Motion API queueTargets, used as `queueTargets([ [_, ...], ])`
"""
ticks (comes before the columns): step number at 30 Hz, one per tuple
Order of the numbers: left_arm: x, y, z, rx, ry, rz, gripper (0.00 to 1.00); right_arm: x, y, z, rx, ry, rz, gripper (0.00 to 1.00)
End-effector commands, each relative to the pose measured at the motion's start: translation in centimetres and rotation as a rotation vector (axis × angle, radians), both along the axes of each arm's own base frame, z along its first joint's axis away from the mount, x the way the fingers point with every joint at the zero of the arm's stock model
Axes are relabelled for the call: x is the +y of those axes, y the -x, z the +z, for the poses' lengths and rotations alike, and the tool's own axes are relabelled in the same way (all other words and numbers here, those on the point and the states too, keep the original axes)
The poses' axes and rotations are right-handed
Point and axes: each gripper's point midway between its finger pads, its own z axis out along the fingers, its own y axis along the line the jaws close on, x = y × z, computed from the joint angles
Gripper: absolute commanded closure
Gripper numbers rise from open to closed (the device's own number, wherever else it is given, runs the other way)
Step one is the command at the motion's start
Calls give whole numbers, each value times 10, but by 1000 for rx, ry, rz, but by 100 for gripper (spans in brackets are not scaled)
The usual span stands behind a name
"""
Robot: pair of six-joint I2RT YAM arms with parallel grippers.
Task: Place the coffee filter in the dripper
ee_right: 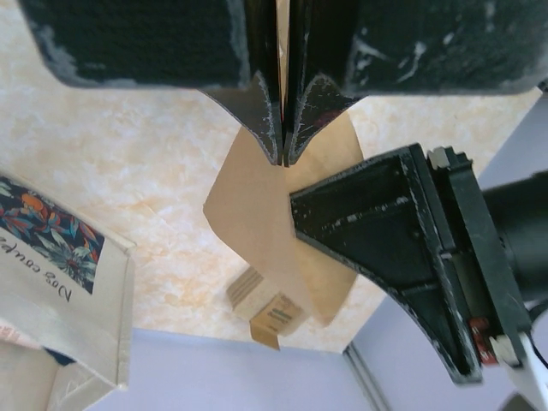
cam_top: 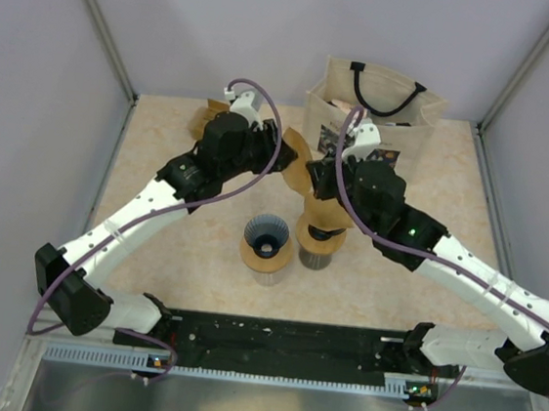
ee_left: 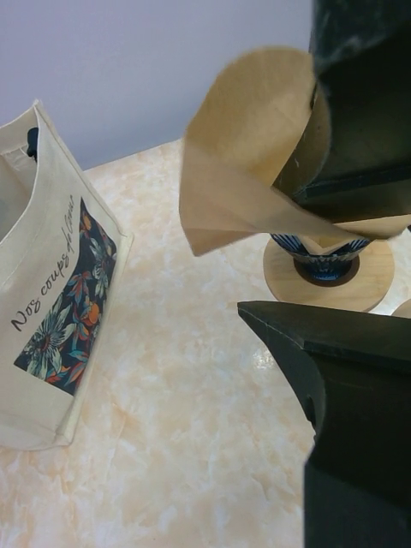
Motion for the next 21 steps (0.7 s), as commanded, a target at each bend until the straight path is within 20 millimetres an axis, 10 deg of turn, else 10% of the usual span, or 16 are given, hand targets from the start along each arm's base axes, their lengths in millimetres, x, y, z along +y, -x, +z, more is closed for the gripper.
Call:
queueTargets([
  [1,-4,3,15,-44,4,-21,55,-6,2,39,-74,-122,-31,100],
  [8,-11,8,14,-35,12,-46,54,3,3,34,-53,-126,0,100],
  [21,25,0,2,-9,-121,156,89,-20,-8,14,-39,4,-120,100],
])
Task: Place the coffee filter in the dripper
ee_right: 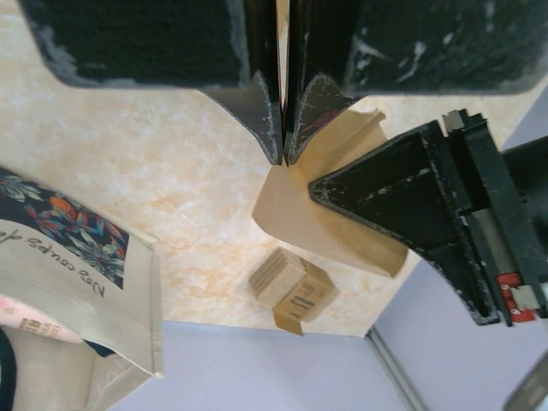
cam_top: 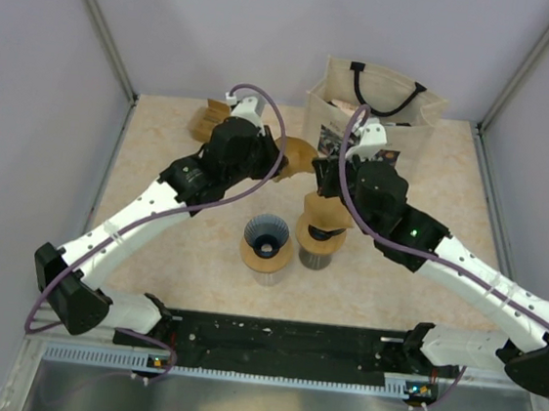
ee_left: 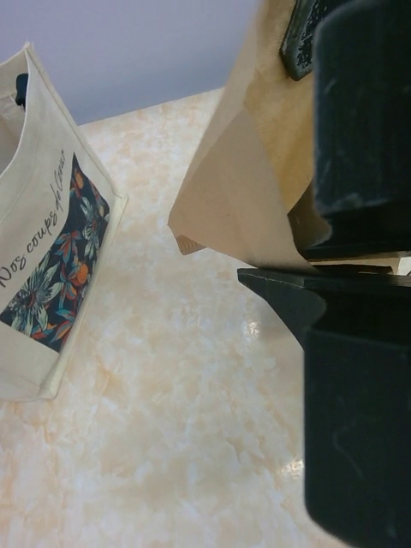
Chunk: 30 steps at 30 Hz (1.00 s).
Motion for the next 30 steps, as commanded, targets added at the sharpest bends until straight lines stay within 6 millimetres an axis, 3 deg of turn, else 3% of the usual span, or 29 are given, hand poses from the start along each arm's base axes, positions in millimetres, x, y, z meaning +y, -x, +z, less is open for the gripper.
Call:
queueTargets([
  [1,20,-4,12,-33,-54,102,89,-10,-2,-2,4,49,-58,100],
  [5,29,-5,10,-20,-100,139,87,-17,0,-8,26,71,-74,100],
  [13,24,-1,7,-6,-120,110,86,-27,-1,-13,35,102,-114,100],
  [18,27,-2,8,-8,-136,122,99,-24,3,-8,32,87,-89,100],
  [21,30,-1,9,-9,-149,128,100,-32,1,-8,28,95,-126,100],
  [25,30,2,7,2,-156,117,100,-27,4,-10,34,88,-87,100],
  [29,21,9,9,13,-137,61,100,-8,14,-5,17,46,32,100],
  [30,20,9,10,11,-132,58,100,-2,18,-1,3,25,70,95],
])
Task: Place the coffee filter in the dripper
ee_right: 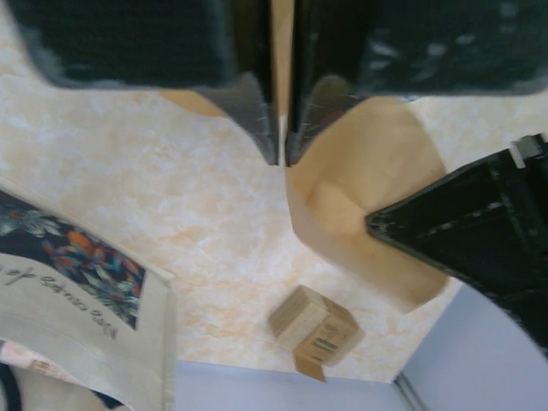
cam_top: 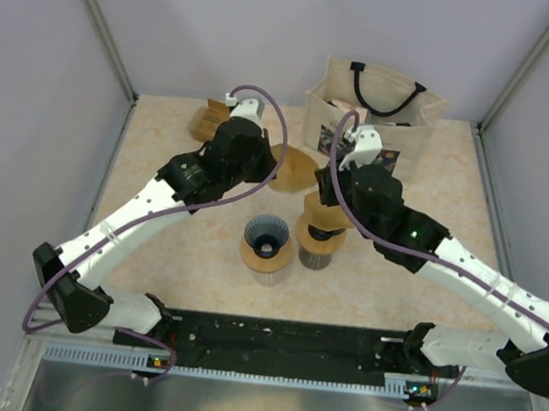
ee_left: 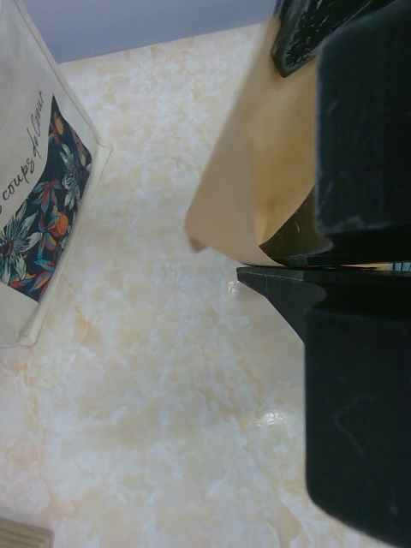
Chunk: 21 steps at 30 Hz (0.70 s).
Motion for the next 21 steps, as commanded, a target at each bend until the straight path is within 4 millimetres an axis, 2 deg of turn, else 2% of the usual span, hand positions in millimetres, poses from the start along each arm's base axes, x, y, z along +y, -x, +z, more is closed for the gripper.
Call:
queueTargets([
  [1,2,1,18,-31,5,-10,100,17,19,31,-78,-126,144,84],
  [3,7,4,21,-30,-2,1,100,21,27,39,-117,-185,196,70],
  [6,17,11,26,-18,-22,12,100,13,37,64,-197,-277,222,32],
  [7,19,14,27,-12,-27,10,100,10,41,70,-210,-289,233,24],
  [11,26,30,26,44,-49,-14,100,-8,48,74,-213,-303,202,17],
  [12,26,34,27,58,-53,-24,100,-16,48,74,-211,-310,174,12],
  [17,26,66,33,151,-27,-114,100,-74,40,49,-173,-272,-80,1],
  [21,17,94,33,255,23,-213,100,-123,35,25,-171,-189,-298,1],
])
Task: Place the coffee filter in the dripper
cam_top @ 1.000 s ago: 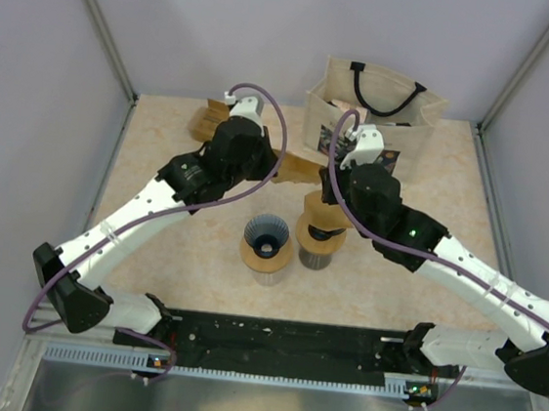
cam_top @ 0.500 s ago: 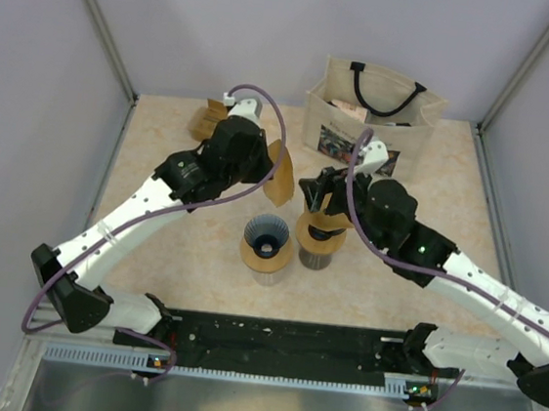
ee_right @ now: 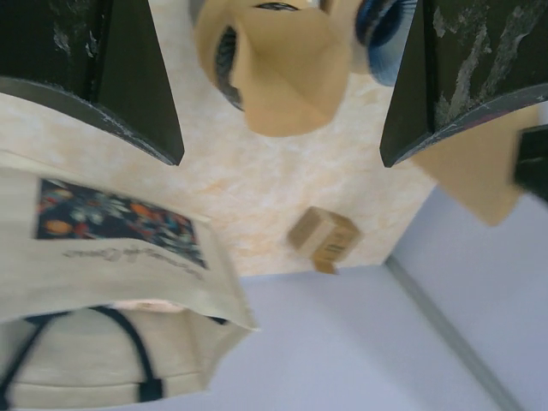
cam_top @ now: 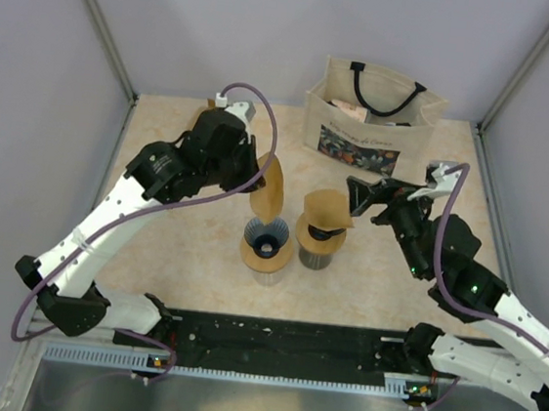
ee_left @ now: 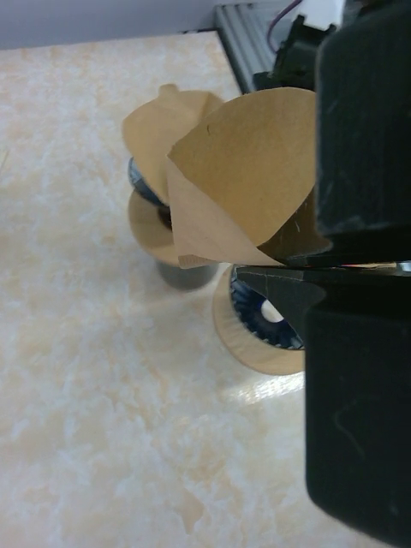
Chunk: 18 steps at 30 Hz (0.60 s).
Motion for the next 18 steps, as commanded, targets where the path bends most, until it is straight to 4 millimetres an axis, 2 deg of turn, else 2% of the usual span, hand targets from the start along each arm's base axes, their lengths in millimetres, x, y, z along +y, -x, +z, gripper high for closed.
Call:
queueTargets([
  [1,-6,47,13,138,88,-128,100,-62,-9,-32,70,75,-310,1],
  [4,-7,66,2,275,64,-159,100,-81,-5,-43,83,104,-376,1],
  [7,-1,73,-10,350,4,-155,100,-91,-2,-49,90,112,-403,1],
  [10,-3,75,-25,411,-39,-173,100,-92,-1,-50,90,102,-400,1],
  [18,-7,61,-50,462,-137,-188,100,-82,-1,-56,98,124,-351,1],
])
